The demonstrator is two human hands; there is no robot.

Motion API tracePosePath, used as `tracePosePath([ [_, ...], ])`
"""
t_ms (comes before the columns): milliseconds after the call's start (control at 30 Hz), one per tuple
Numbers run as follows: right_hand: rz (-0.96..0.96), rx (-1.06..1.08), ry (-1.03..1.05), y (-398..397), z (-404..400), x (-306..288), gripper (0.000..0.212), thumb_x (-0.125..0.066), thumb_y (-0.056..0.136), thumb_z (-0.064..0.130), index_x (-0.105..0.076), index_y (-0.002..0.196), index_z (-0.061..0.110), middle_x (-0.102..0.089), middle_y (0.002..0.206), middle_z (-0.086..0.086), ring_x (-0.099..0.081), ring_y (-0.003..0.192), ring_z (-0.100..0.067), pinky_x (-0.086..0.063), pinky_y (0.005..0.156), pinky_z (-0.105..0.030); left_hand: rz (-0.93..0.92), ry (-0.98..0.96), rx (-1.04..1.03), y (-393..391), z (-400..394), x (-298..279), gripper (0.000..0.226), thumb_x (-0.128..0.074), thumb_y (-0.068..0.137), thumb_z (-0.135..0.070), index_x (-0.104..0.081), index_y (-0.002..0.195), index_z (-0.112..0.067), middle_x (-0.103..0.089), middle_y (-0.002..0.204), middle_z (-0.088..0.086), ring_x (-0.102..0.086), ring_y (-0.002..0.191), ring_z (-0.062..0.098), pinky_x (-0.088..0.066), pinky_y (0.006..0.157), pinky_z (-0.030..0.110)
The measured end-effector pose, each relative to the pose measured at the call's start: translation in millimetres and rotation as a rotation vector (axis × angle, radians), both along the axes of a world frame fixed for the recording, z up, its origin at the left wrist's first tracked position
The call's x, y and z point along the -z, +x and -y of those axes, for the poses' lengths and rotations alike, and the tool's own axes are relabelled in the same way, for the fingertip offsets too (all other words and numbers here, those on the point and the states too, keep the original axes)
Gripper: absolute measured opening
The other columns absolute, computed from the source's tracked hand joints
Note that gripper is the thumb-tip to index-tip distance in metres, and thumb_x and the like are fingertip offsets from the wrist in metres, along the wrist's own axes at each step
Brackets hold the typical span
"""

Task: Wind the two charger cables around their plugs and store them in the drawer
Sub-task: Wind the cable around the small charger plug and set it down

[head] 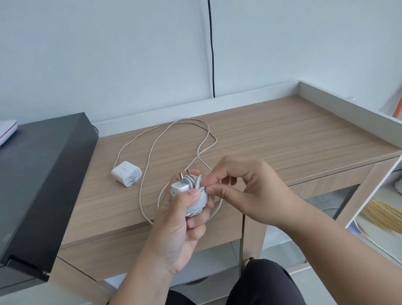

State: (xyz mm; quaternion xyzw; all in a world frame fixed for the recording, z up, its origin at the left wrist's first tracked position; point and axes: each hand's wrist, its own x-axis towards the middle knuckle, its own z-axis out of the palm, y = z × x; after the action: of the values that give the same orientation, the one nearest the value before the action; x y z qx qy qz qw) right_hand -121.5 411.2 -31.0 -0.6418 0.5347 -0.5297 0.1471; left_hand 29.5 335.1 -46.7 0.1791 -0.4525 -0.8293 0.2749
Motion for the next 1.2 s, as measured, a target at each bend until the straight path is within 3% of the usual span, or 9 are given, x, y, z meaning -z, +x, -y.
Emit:
tracePosePath([
  [133, -0.168, 0.062, 0.029, -2.2, 2.3, -8.9, 0.009, -0.069, 0.085, 0.012, -0.073, 0.087, 0.020, -0.067, 0.080, 0.005, -0.056, 0.077, -0.010, -0.046, 0.070, -0.025, 0.026, -0.055, -0.015, -1.9, 2.5, -1.5, 0.035, -0.069, 0.060, -0.026, -0.057, 0.094, -0.025, -0.059, 0.070, 0.004, -0.029, 0.041, 0.004, -0.017, 0.033, 0.012],
  [367, -0.171, 0.076, 0.136, -5.0, 3.2, -11.3, 0.014, -0.067, 0.087, 0.011, -0.071, 0.089, 0.024, -0.064, 0.081, 0.010, -0.050, 0.072, -0.009, -0.042, 0.067, -0.020, 0.024, -0.066, 0.010, -7.1, 5.0, 0.7, 0.027, -0.069, 0.062, -0.027, -0.065, 0.089, -0.026, -0.059, 0.070, 0.004, -0.030, 0.042, 0.003, -0.017, 0.034, 0.011],
  [467, -0.078, 0.110, 0.078, -6.5, 4.3, -4.8, 0.016, -0.065, 0.089, 0.010, -0.070, 0.095, 0.025, -0.066, 0.080, 0.010, -0.048, 0.065, -0.005, -0.037, 0.064, -0.014, 0.012, -0.055, 0.016, -10.0, 8.3, 1.5, 0.025, -0.070, 0.063, -0.029, -0.069, 0.088, -0.031, -0.057, 0.075, 0.002, -0.034, 0.046, 0.004, -0.020, 0.033, 0.011],
  [633, 0.096, 0.173, 0.030, -13.4, 9.1, 12.1, 0.027, -0.064, 0.085, 0.021, -0.063, 0.108, 0.035, -0.063, 0.097, 0.015, -0.053, 0.076, -0.008, -0.044, 0.071, -0.026, 0.019, -0.018, -0.010, -16.1, 16.8, 3.3, 0.025, -0.068, 0.071, -0.033, -0.067, 0.096, -0.028, -0.060, 0.090, 0.004, -0.045, 0.054, 0.008, -0.031, 0.037, 0.016],
  [733, -0.020, 0.187, 0.037, -15.5, 9.5, 17.1, 0.036, -0.069, 0.084, 0.021, -0.061, 0.114, 0.037, -0.061, 0.105, 0.011, -0.056, 0.089, -0.012, -0.045, 0.078, -0.022, 0.000, 0.028, 0.015, -18.2, 22.2, 5.3, 0.035, -0.050, 0.084, -0.039, -0.062, 0.107, -0.015, -0.062, 0.091, 0.006, -0.050, 0.063, 0.013, -0.040, 0.045, 0.020],
  [833, 0.009, 0.162, 0.071, -14.8, 14.7, 21.2, 0.039, -0.072, 0.083, 0.018, -0.061, 0.118, 0.031, -0.060, 0.107, 0.008, -0.060, 0.095, -0.015, -0.049, 0.084, -0.022, -0.035, 0.061, -0.024, -24.0, 27.3, 12.1, 0.047, -0.046, 0.092, -0.034, -0.050, 0.131, -0.007, -0.061, 0.114, 0.017, -0.062, 0.089, 0.022, -0.056, 0.068, 0.030],
  [900, 0.077, 0.172, 0.104, -13.1, 20.8, 23.9, 0.040, -0.074, 0.082, 0.017, -0.062, 0.117, 0.028, -0.062, 0.109, 0.006, -0.063, 0.094, -0.013, -0.052, 0.086, -0.024, -0.044, 0.065, -0.086, -29.6, 28.5, 14.0, 0.051, -0.052, 0.093, -0.024, -0.041, 0.142, -0.013, -0.059, 0.132, 0.018, -0.064, 0.110, 0.028, -0.058, 0.081, 0.037],
  [1000, 0.140, 0.202, 0.136, -12.2, 28.9, 27.7, 0.047, -0.080, 0.077, 0.022, -0.062, 0.119, 0.030, -0.063, 0.113, 0.007, -0.064, 0.094, -0.009, -0.052, 0.088, -0.022, -0.002, 0.004, -0.141, -36.8, 29.6, 14.2, 0.051, -0.051, 0.094, -0.017, -0.039, 0.144, -0.021, -0.064, 0.128, 0.014, -0.062, 0.116, 0.032, -0.056, 0.088, 0.041],
  [1200, -0.048, 0.293, 0.126, -12.4, 45.0, 34.0, 0.070, -0.087, 0.065, 0.029, -0.056, 0.127, 0.032, -0.060, 0.113, 0.011, -0.061, 0.093, -0.006, -0.050, 0.085, -0.019, 0.079, -0.035, -0.290, -46.0, 34.3, 12.3, 0.036, -0.056, 0.093, -0.030, -0.051, 0.127, -0.022, -0.073, 0.110, 0.012, -0.071, 0.097, 0.033, -0.058, 0.065, 0.038],
])
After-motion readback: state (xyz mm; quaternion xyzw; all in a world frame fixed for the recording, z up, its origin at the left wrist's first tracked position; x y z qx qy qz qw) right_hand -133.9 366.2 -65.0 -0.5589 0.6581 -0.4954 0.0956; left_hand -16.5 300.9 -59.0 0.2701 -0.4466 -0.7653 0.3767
